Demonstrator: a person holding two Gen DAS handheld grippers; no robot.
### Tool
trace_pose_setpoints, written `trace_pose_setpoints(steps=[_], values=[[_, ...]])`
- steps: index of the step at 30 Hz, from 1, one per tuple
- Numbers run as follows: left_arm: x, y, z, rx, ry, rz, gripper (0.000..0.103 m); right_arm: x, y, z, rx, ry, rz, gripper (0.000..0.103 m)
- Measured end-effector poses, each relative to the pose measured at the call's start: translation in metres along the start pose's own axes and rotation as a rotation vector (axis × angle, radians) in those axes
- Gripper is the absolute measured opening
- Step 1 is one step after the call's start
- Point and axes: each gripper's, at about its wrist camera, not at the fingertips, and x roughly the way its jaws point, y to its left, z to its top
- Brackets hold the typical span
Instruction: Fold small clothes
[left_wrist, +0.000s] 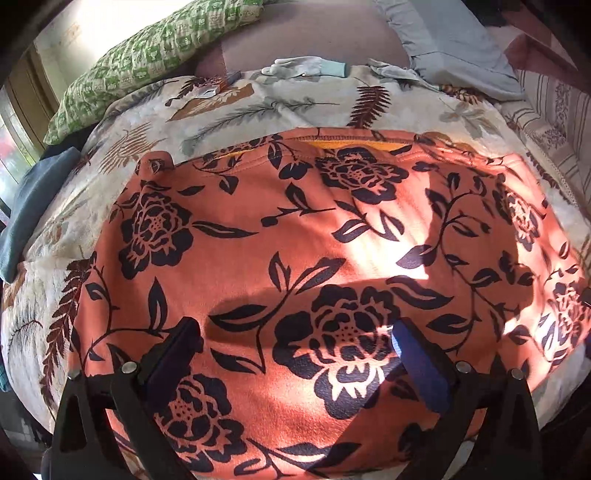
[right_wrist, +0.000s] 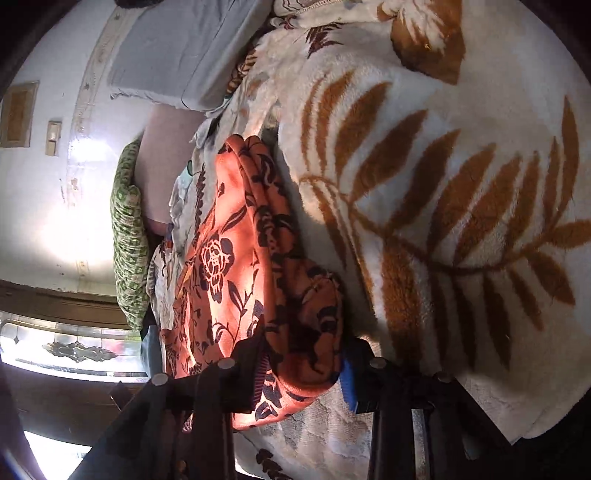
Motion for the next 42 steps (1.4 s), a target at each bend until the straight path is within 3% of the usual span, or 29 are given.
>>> trace_pose_setpoints(steps=[1, 2, 3, 5, 6, 7, 8, 10, 13, 16, 20, 24, 26, 27, 28, 29, 30, 31, 32, 33, 35, 40, 42], values=[[-0.011, 0.0, 0.001, -0.002, -0.051, -0.017, 0.103, -0.001, 0.003, -0.001, -0.011, 0.004, -0.003, 0.069], [-0.019, 0.0, -0.001, 0.011, -0.104, 0.0, 0.103, -0.002, 0.006, -0.002, -0.023, 0.006, 0.015, 0.075], [-0.018, -0.003, -0.003, 0.031, -0.115, 0.051, 0.103, -0.001, 0.008, -0.002, -0.038, 0.007, 0.016, 0.077], [0.019, -0.009, -0.009, 0.099, 0.033, 0.086, 0.103, 0.005, 0.012, 0.0, -0.068, 0.011, -0.02, 0.076], [0.026, -0.005, -0.011, 0.074, 0.007, 0.059, 0.103, 0.008, 0.014, 0.001, -0.072, 0.008, -0.026, 0.063], [0.025, -0.003, -0.01, 0.072, -0.002, 0.048, 0.103, 0.011, 0.016, 0.002, -0.078, 0.015, -0.041, 0.023], [0.024, -0.004, -0.007, 0.083, 0.008, 0.048, 0.103, 0.015, 0.02, 0.003, -0.085, 0.039, -0.047, 0.016], [0.024, 0.0, -0.001, 0.078, 0.029, 0.024, 0.103, 0.011, 0.041, 0.001, -0.159, 0.031, -0.075, 0.015], [0.006, 0.023, 0.003, -0.007, 0.007, -0.062, 0.089, -0.004, 0.095, -0.007, -0.275, -0.016, -0.062, 0.015], [-0.04, 0.073, -0.003, -0.155, -0.108, -0.138, 0.088, -0.011, 0.173, -0.028, -0.437, -0.044, -0.013, 0.015], [-0.111, 0.165, -0.031, -0.354, -0.263, -0.091, 0.088, 0.014, 0.277, -0.084, -0.639, 0.008, 0.082, 0.015], [-0.151, 0.246, -0.074, -0.535, -0.331, -0.014, 0.088, 0.082, 0.34, -0.163, -0.773, 0.152, 0.117, 0.016], [-0.157, 0.27, -0.091, -0.586, -0.32, 0.012, 0.088, 0.136, 0.343, -0.199, -0.783, 0.258, 0.08, 0.02], [-0.158, 0.28, -0.097, -0.606, -0.317, 0.012, 0.088, 0.169, 0.337, -0.216, -0.792, 0.31, 0.03, 0.029], [-0.157, 0.286, -0.103, -0.623, -0.311, 0.007, 0.088, 0.205, 0.327, -0.233, -0.797, 0.375, -0.035, 0.052], [-0.156, 0.29, -0.107, -0.628, -0.3, 0.005, 0.088, 0.236, 0.312, -0.247, -0.787, 0.457, -0.1, 0.064], [-0.155, 0.29, -0.109, -0.624, -0.294, 0.004, 0.088, 0.25, 0.3, -0.257, -0.759, 0.483, -0.098, 0.068], [-0.152, 0.287, -0.108, -0.619, -0.295, 0.003, 0.088, 0.242, 0.297, -0.26, -0.751, 0.421, -0.048, 0.079], [-0.149, 0.284, -0.106, -0.611, -0.294, -0.007, 0.088, 0.229, 0.297, -0.26, -0.732, 0.397, 0.037, 0.081], [-0.145, 0.277, -0.101, -0.599, -0.292, -0.033, 0.088, 0.218, 0.297, -0.257, -0.706, 0.42, 0.114, 0.081], [-0.143, 0.257, -0.091, -0.557, -0.29, -0.099, 0.088, 0.195, 0.296, -0.244, -0.679, 0.44, 0.184, 0.082], [-0.122, 0.176, -0.05, -0.354, -0.281, -0.307, 0.088, 0.132, 0.26, -0.181, -0.571, 0.205, 0.145, 0.084], [-0.1, 0.153, -0.043, -0.293, -0.248, -0.319, 0.088, 0.111, 0.231, -0.156, -0.487, 0.154, 0.142, 0.084]])
